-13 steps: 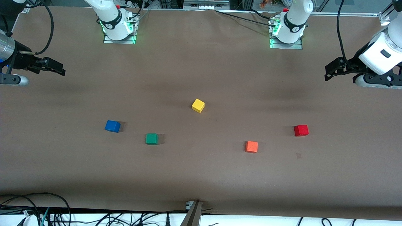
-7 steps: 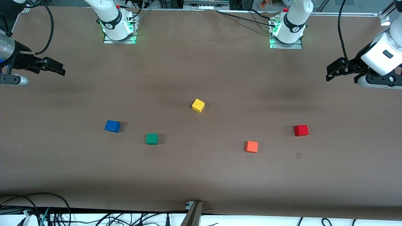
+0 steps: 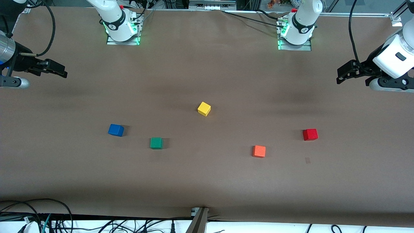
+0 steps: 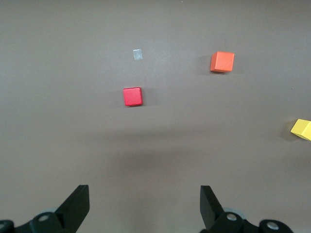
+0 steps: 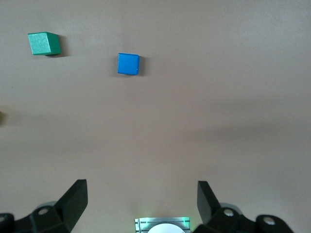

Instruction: Pass red block to right arm, stack on blue

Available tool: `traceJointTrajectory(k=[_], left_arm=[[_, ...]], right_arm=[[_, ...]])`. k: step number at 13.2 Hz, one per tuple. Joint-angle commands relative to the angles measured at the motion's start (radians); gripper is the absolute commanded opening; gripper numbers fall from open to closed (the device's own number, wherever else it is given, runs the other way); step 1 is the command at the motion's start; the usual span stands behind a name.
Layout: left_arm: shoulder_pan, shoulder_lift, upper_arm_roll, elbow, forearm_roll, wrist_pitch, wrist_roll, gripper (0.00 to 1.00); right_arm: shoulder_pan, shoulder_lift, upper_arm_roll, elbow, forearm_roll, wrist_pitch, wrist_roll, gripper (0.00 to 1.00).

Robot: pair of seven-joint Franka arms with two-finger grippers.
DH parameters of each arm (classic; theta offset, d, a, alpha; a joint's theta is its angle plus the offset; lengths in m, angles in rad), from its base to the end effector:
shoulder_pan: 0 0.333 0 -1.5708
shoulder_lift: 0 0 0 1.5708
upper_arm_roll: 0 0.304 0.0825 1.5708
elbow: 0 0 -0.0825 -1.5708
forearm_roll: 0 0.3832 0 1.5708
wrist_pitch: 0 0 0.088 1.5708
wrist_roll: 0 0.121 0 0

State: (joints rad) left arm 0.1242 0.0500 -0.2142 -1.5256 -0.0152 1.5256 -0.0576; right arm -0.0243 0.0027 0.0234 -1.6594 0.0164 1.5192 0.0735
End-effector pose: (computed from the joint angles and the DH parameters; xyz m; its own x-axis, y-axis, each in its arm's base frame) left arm 0.5605 -0.0496 0.5886 0.9982 -0.0332 -0.0502 -0.0321 -0.9992 0.0230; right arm 0.5423 0.0016 0.5517 0.9870 -0.0735 -0.1432 -0.0751 -0.9972 -0.0059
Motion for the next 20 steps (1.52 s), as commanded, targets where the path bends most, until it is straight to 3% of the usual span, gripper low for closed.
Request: traceJointTrajectory(k=[1, 20], left_arm=[[0.003, 0.008, -0.004, 0.018, 0.012, -0.015, 0.013, 1.00], [0.003, 0.021, -0.005, 0.019, 0.029, -0.005, 0.018, 1.00]], right_arm=[[-0.003, -0.004, 0.001, 0.009, 0.008, -0.016, 0.009, 1.00], [-0.003, -0.006, 0.003, 0.007, 0.008, -0.017, 0.009, 1.00]])
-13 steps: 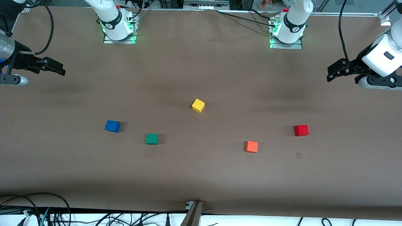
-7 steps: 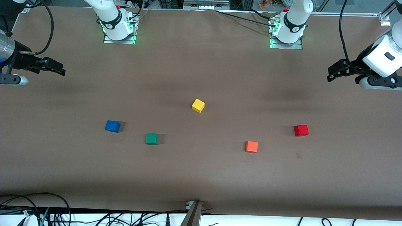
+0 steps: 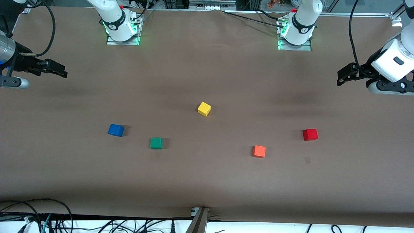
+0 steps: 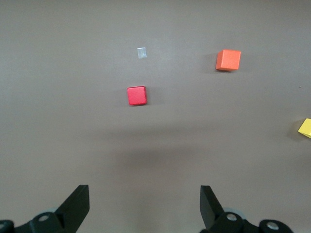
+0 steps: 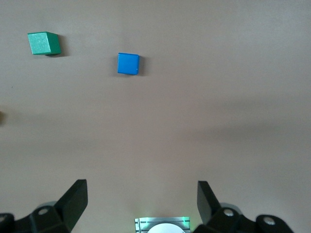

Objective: Pass red block to right arm, stack on blue
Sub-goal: 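Move the left gripper down over the red cube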

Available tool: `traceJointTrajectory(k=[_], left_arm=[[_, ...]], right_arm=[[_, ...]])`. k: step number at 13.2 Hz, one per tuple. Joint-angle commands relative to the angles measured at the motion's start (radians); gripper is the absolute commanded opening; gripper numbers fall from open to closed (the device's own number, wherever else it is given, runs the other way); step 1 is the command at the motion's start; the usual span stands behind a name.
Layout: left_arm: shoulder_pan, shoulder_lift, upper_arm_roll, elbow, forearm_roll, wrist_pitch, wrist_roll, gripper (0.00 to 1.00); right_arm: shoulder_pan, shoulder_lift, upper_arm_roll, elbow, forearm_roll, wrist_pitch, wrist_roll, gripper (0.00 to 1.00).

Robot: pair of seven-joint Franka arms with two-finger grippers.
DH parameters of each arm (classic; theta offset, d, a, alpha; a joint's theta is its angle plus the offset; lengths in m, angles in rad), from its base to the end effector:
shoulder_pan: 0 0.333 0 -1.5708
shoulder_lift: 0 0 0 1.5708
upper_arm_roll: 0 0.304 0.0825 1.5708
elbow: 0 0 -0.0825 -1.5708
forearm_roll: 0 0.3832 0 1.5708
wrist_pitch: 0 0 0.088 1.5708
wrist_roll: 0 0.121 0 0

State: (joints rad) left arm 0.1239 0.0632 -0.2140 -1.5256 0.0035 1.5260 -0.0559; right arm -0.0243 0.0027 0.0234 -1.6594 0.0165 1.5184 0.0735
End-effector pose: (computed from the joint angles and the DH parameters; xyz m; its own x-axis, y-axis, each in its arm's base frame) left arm 0.5641 -0.0469 0.5813 0.9975 -0.0343 -0.0618 -0.0339 -0.9994 0.0065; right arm 0.5422 0.0016 0.5517 0.9868 -0.0734 -0.1440 -0.0751 -0.9972 -0.0059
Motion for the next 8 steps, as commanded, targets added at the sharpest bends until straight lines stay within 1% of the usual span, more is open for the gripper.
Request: traceJointTrajectory(k=[1, 7, 8], left_arm=[[-0.001, 0.024, -0.004, 0.022, 0.013, -0.006, 0.016, 1.00], [-0.009, 0.043, -0.004, 0.021, 0.018, -0.009, -0.007, 1.00], [-0.009, 0.058, -0.005, 0.021, 0.021, -0.010, -0.018, 1.00]], right_arm=[[-0.005, -0.006, 0.001, 0.007, 0.008, -0.017, 0.008, 1.00], [-0.005, -0.004, 0.001, 0.007, 0.008, -0.017, 0.008, 1.00], [-0.003, -0.006, 0.003, 0.007, 0.008, -0.017, 0.008, 1.00]])
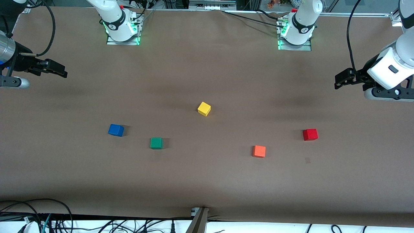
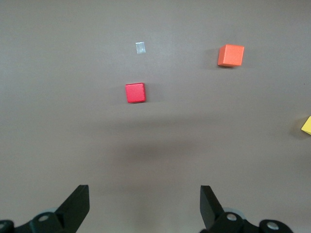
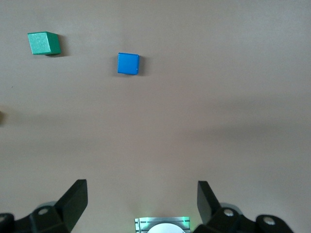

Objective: Pass red block to right arm, stack on blue
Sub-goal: 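Move the left gripper down over the red cube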

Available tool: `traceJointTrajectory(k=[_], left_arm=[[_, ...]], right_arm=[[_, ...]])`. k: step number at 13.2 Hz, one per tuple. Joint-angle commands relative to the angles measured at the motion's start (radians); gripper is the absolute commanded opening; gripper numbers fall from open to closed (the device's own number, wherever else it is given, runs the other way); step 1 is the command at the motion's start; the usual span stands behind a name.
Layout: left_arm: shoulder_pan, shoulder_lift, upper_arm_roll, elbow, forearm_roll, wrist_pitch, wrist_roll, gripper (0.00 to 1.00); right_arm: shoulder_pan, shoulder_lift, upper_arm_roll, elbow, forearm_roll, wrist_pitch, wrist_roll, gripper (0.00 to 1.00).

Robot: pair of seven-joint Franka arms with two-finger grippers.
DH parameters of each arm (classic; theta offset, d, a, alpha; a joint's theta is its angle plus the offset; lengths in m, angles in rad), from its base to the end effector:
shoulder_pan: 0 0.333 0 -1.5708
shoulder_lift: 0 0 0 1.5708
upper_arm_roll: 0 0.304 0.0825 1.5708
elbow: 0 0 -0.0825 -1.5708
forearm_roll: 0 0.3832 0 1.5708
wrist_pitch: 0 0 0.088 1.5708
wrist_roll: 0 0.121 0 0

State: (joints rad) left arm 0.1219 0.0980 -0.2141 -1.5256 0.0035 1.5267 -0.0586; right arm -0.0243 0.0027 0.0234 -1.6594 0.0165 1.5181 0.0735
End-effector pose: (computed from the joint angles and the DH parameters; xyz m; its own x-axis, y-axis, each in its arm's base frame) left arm 0.5723 -0.0471 0.5619 0.9949 -0.0340 -0.0954 -0.0330 -0.9994 0.0117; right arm 0.5422 0.0016 0.5516 0.9868 -0.0734 -0.1443 -0.0751 -0.9972 -0.0059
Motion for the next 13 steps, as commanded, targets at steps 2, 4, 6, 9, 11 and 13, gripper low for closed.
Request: traceJointTrajectory(k=[2, 4, 6, 9, 11, 13], left_arm=[[0.005, 0.031, -0.004, 0.024, 0.009, -0.011, -0.082, 1.00], [0.005, 0.031, -0.002, 0.025, 0.007, -0.011, -0.087, 1.00], [0.004, 0.034, -0.002, 0.024, 0.012, -0.011, -0.087, 1.00], [-0.002, 0.069, 0.002, 0.024, 0.027, -0.008, -0.081, 1.00], [-0.013, 0.088, -0.007, 0.025, 0.108, -0.005, -0.083, 1.00], [-0.022, 0.121, -0.007, 0.025, 0.147, 0.001, -0.078, 1.00]], right_arm=[[-0.003, -0.006, 0.003, 0.007, 0.008, -0.016, 0.009, 1.00], [-0.003, -0.006, 0.001, 0.007, 0.008, -0.016, 0.008, 1.00], [-0.003, -0.006, 0.003, 0.007, 0.008, -0.016, 0.008, 1.00], [-0.003, -0.006, 0.001, 0.007, 0.008, -0.016, 0.008, 1.00], [-0.003, -0.006, 0.001, 0.007, 0.008, -0.016, 0.008, 1.00], [-0.003, -0.004, 0.001, 0.007, 0.008, -0.016, 0.008, 1.00]])
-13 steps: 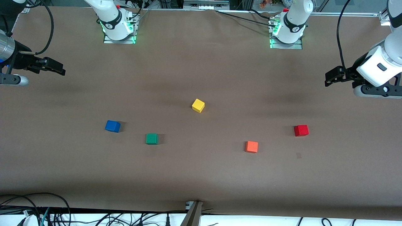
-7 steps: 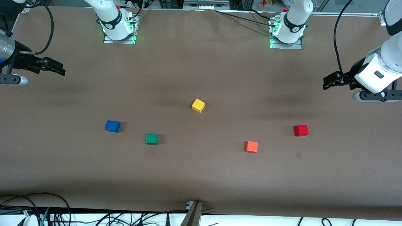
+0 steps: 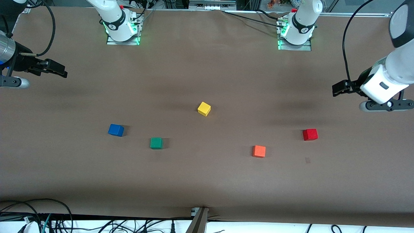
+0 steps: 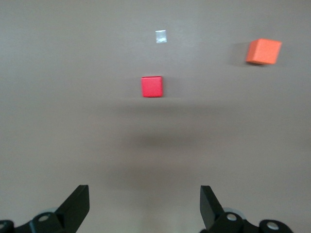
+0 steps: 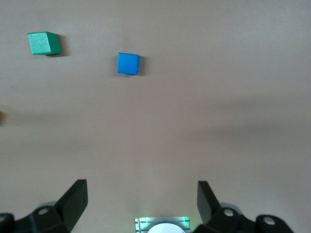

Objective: Pass red block to right arm, stack on blue
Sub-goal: 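Move the left gripper down over the red cube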

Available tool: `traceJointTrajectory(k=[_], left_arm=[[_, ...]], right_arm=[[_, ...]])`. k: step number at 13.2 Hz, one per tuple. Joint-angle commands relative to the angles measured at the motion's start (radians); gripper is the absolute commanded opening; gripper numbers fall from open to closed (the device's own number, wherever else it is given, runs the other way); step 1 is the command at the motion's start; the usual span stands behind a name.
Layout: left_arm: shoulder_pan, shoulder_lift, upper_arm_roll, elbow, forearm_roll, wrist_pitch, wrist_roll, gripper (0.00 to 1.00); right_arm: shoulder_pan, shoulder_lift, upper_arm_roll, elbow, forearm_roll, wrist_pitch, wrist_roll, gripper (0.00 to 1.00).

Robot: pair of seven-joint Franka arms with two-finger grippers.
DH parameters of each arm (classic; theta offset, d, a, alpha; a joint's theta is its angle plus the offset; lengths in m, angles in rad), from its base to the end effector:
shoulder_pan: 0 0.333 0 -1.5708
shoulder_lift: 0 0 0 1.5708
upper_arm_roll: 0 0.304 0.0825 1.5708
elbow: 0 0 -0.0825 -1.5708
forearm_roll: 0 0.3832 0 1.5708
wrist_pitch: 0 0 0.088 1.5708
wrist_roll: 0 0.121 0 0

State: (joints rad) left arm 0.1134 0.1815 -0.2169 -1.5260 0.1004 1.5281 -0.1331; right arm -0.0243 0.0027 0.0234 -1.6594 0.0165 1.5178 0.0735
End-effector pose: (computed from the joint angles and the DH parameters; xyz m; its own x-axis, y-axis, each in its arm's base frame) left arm 0.5902 -0.0396 0.5143 0.9859 0.0317 -0.1646 0.0181 -0.9964 -0.0832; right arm 0.5421 0.0016 0.5516 0.9868 -0.0734 -0.1446 -0.0751 -0.9972 -0.0059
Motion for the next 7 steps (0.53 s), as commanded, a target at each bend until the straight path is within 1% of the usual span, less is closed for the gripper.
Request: traceJointTrajectory(k=[1, 2, 5, 7], left_arm=[[-0.014, 0.064, 0.001, 0.024, 0.051, 0.004, -0.006, 1.00], [-0.015, 0.093, 0.005, 0.026, 0.053, 0.001, -0.008, 1.00], [-0.003, 0.114, 0.004, 0.020, 0.050, 0.019, -0.005, 1.00], [0.002, 0.166, 0.005, -0.015, 0.044, 0.117, -0.011, 1.00]], right_arm=[[-0.003, -0.006, 0.001, 0.007, 0.008, -0.016, 0.008, 1.00], [-0.003, -0.004, 0.001, 0.007, 0.008, -0.016, 0.008, 1.00], [-0.003, -0.006, 0.001, 0.007, 0.008, -0.016, 0.008, 1.00], [-0.003, -0.006, 0.001, 0.007, 0.008, -0.016, 0.008, 1.00]])
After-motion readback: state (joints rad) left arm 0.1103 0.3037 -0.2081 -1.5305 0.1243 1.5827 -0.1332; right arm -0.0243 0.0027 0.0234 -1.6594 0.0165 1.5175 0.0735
